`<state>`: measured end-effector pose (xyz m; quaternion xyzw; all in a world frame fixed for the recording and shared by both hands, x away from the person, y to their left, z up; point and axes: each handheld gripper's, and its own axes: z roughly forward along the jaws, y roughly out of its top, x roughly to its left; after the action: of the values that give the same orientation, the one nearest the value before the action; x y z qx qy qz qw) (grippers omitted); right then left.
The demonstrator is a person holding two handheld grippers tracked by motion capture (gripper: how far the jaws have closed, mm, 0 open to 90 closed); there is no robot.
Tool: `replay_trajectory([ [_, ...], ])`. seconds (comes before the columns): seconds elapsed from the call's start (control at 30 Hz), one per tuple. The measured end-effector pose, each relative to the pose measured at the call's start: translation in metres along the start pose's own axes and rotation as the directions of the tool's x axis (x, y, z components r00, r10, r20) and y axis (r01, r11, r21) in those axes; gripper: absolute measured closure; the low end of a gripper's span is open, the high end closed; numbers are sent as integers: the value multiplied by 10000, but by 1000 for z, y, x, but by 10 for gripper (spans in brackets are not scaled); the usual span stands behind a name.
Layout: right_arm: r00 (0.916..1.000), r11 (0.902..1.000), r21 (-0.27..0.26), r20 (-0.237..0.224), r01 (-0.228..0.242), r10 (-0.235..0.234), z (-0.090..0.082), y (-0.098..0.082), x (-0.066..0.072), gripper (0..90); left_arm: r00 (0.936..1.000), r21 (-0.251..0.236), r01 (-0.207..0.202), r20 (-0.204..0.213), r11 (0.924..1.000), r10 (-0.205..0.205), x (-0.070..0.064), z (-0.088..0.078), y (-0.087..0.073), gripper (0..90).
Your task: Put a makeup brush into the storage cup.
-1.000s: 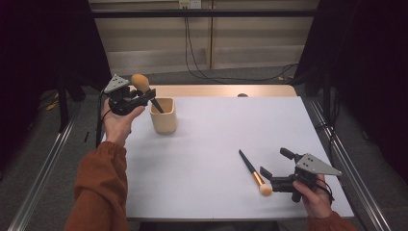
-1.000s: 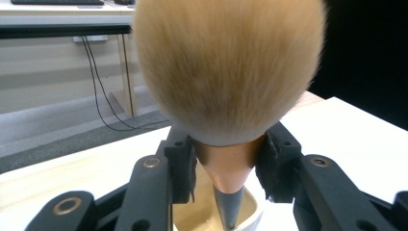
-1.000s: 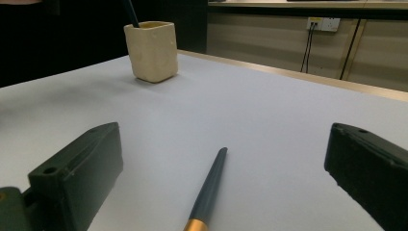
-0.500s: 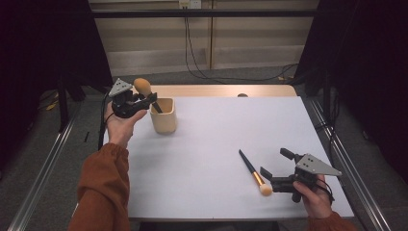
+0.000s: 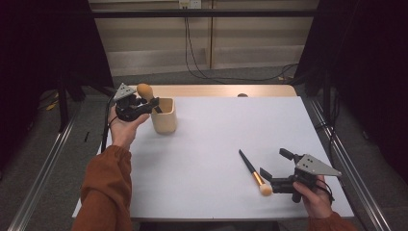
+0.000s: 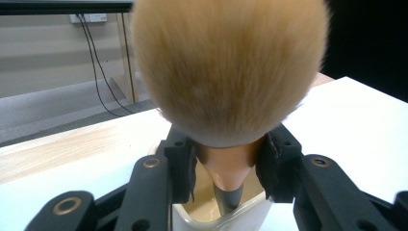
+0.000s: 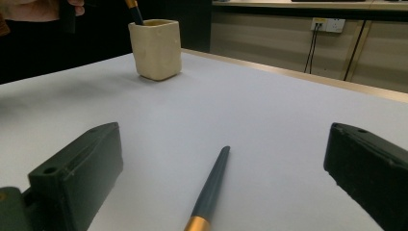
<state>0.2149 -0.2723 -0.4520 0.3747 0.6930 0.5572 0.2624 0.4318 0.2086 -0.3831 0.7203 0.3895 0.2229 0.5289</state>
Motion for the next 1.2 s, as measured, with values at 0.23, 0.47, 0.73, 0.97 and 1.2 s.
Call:
replay_trajectory([
  [0.23, 10000, 10000, 14, -17, 2, -2, 0, 0, 0, 0, 10000, 128, 35, -29, 9999, -35, -1, 0, -1, 617],
  [0.47, 10000, 10000, 19, -28, 12, -12, 0, 0, 0, 0, 9998, 268, 185, -41, 9995, -184, 1, 1, -5, 538],
  [0.73, 10000, 10000, 61, -31, 15, -15, 1, -1, 0, 0, 9992, 218, 315, -258, 9993, -309, 3, -1, -7, 295],
  [0.97, 10000, 10000, 72, -43, -1, 2, 1, -1, 1, 0, 9983, 109, 369, -450, 9993, -363, 4, -9, -8, 136],
  [1.2, 10000, 10000, 51, -24, -10, 10, 1, -1, 0, 0, 9974, -35, 444, -563, 9990, -445, -1, -19, -10, 46],
])
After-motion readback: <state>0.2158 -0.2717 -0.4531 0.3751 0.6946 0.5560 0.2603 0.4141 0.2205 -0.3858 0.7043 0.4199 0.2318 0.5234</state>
